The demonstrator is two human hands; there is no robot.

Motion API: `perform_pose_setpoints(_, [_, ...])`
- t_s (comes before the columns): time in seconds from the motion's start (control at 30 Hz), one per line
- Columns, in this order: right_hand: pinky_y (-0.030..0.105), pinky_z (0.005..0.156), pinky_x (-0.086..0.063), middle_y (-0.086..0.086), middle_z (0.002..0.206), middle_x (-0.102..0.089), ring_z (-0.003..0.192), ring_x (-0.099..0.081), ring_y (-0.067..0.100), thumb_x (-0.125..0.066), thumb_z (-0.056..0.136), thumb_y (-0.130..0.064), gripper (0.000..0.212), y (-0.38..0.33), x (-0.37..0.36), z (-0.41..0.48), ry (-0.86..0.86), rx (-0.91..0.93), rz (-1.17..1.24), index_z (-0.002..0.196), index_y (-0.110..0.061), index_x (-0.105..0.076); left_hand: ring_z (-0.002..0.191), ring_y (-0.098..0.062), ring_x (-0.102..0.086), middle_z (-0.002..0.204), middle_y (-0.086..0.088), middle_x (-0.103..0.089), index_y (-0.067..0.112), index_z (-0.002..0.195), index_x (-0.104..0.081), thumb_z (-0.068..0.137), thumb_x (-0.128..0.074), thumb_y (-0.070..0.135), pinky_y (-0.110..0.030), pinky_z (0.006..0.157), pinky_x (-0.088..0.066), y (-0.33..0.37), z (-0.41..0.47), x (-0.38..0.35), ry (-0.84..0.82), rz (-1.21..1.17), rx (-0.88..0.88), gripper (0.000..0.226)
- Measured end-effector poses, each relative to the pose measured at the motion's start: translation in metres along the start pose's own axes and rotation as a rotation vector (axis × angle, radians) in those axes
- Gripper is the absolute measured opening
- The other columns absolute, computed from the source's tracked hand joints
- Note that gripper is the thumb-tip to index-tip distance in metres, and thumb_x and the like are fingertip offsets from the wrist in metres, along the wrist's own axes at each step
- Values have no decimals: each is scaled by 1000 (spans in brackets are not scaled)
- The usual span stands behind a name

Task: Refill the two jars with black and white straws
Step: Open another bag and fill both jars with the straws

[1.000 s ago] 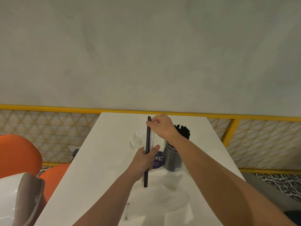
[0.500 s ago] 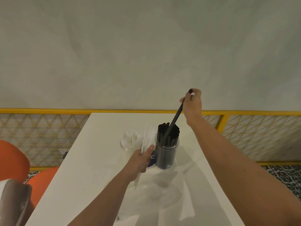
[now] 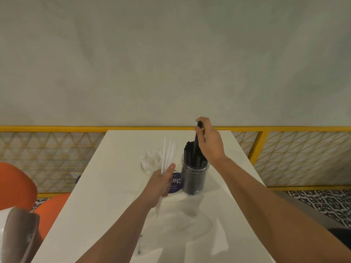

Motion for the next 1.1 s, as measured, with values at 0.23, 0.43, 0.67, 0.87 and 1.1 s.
perform_pose_setpoints(0.23, [30,92,-35,5,113,-64,113,-45,23,-48,95,-15,22,32,-28,-20,-151,-23,-270,101,-9,-69,34,-5,-24,40,9,-29,17,59,-34,94,-47,44,-19,38,-21,6,-4,4,7,-17,0,45])
perform_pose_setpoints(0.43, [23,96,-39,5,119,-56,115,-47,17,-52,94,-24,31,-5,-32,-23,-94,-63,61,121,-10,-58,27,-4,-38,32,10,-40,15,67,-44,91,-59,26,-15,36,-30,16,-5,6,54,9,-59,31])
perform_pose_setpoints(0.67, [27,81,-54,10,88,-66,88,-67,21,-51,95,-20,31,-49,-77,-41,-534,-633,958,120,-2,-49,36,-7,-42,51,6,-43,13,75,-51,88,-63,19,-13,39,-32,35,-2,7,55,148,-159,19])
perform_pose_setpoints(0.87, [32,74,-52,4,68,-56,67,-60,17,-44,99,-18,16,-58,-84,-34,-474,-660,1019,88,-13,-53,50,-10,-50,70,-2,-57,14,100,-59,82,-69,13,-25,50,-44,47,5,27,84,103,-220,21])
perform_pose_setpoints(1.1, [31,70,-52,7,66,-53,62,-59,19,-41,100,-12,10,-37,-84,-12,-261,-666,915,100,-3,-46,103,-17,-44,123,3,-44,29,120,-49,74,-71,0,-24,83,-43,49,12,79,237,129,-336,59])
Point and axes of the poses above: each hand's wrist, its own z-axis towards the middle knuckle, its own x-axis out of the back of the hand, y = z × x, the point moved 6 cm from there along z, towards the middle knuckle
